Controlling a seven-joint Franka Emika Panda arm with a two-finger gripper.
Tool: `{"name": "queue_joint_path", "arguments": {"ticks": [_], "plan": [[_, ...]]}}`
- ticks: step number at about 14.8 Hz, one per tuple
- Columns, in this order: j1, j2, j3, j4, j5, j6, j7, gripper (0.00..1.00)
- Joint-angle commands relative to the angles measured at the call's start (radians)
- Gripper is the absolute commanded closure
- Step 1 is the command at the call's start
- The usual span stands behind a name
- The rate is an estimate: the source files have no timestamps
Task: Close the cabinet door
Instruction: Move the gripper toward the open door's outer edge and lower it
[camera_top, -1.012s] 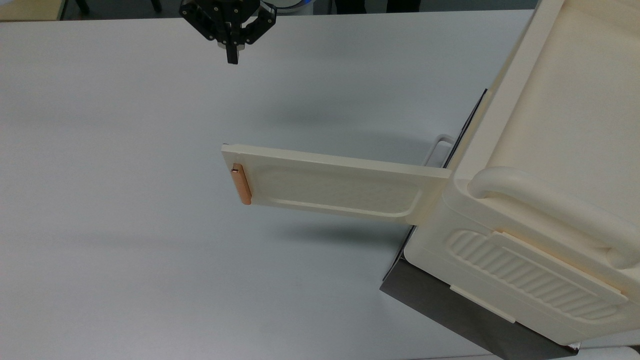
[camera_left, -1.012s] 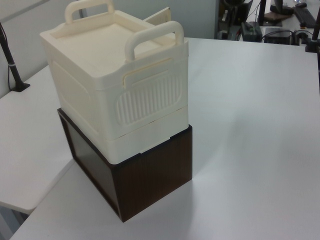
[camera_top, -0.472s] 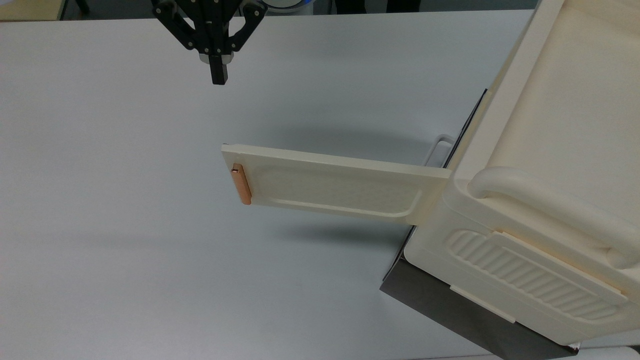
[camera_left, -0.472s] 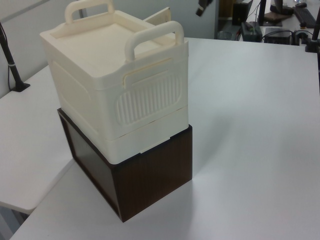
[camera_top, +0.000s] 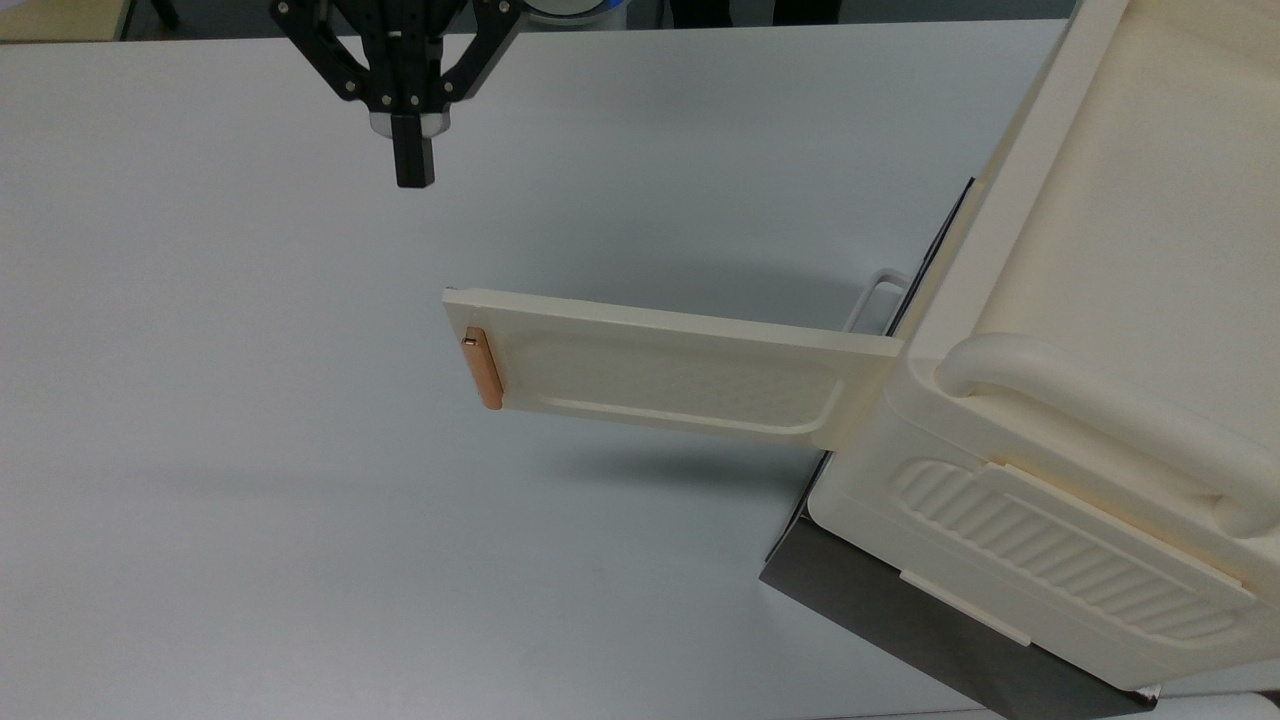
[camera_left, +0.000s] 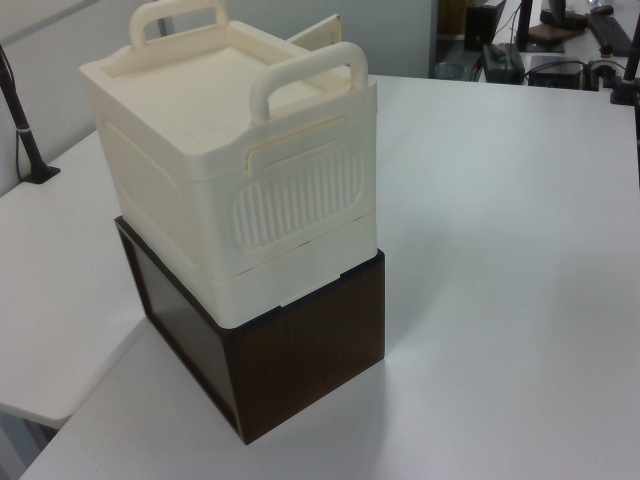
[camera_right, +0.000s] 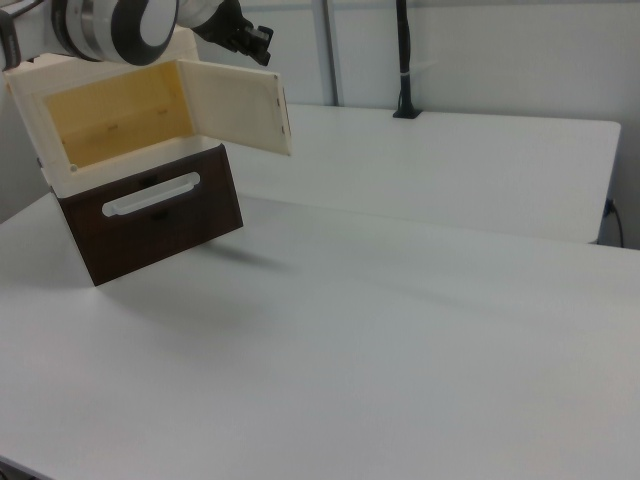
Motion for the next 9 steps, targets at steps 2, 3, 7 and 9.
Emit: {"name": "queue_joint_path", "arguments": {"ticks": [2,3,7,9], "plan": [[0.015,0.048,0.006,0.007,0.015,0.175,-0.027,1.0],[0.022,0.063,0.006,0.008,0.012,0.205,-0.035,1.0],[0.053,0.132,0.006,0.03,0.008,0.334,-0.064,1.0],[0.062,0.149,0.006,0.036,0.01,0.334,-0.062,1.0]]}}
